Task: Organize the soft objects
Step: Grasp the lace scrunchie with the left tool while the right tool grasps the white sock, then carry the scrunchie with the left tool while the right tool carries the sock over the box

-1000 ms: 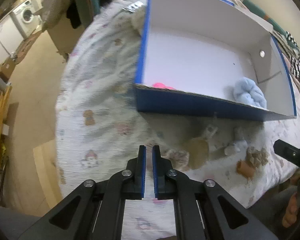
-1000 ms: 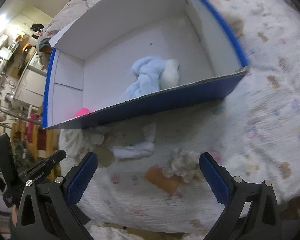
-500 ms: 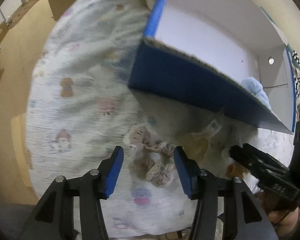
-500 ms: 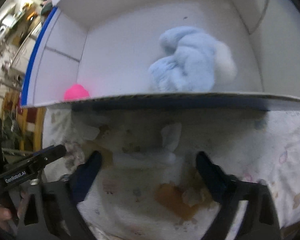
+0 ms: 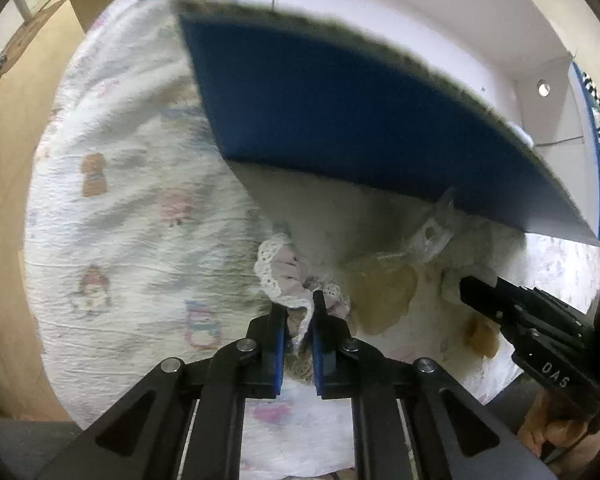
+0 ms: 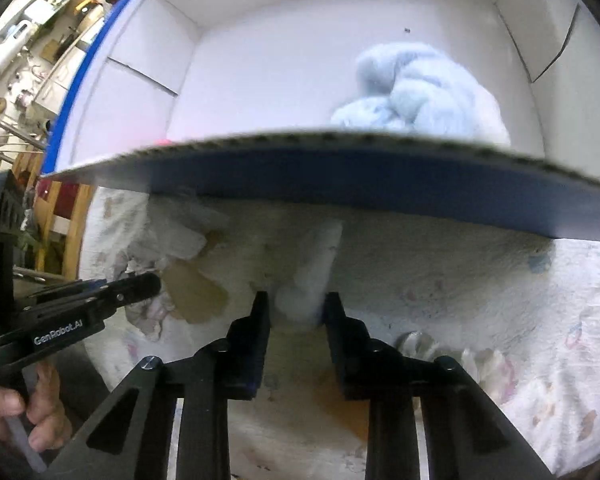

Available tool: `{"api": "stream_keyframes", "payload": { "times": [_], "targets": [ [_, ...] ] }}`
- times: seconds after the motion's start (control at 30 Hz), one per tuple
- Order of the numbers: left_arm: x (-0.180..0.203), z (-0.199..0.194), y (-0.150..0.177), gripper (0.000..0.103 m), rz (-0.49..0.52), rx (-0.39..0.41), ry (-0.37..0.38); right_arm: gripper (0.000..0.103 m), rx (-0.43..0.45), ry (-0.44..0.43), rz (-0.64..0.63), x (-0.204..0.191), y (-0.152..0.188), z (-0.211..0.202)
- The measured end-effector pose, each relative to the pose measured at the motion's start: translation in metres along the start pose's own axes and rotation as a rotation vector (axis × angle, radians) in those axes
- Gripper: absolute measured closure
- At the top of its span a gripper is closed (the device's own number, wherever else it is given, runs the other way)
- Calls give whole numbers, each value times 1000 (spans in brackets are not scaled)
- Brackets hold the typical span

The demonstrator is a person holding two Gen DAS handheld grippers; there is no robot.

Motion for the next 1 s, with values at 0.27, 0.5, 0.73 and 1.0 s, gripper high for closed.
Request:
{"api": "stream_keyframes", "payload": {
  "times": [0.27,0.5,0.73,1.0],
  "targets": [
    [-27,-48,5,93,-41,160,-77,74,73,-58,26,-2,9,-30],
    [-32,-76,13,93,-31,261,-118,74,139,-87,-2,-11,22,-56],
    [-22,-81,18,93,-23,301,-144,74,161,-97,1,-18,33,-65],
    [-18,-106,27,93,-23,393,-161,74,231,-131,5,-21,38,-87]
  ]
}}
Point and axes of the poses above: each gripper's, at about its wrist camera, not at the fingertips, and z roughly the way its jaws point, x to its right, y to its underside, the point moved 8 cm from there along z, roughly the way its jaws point, and after that the axes turned 12 degrees about -x, right-handed, at the moved point
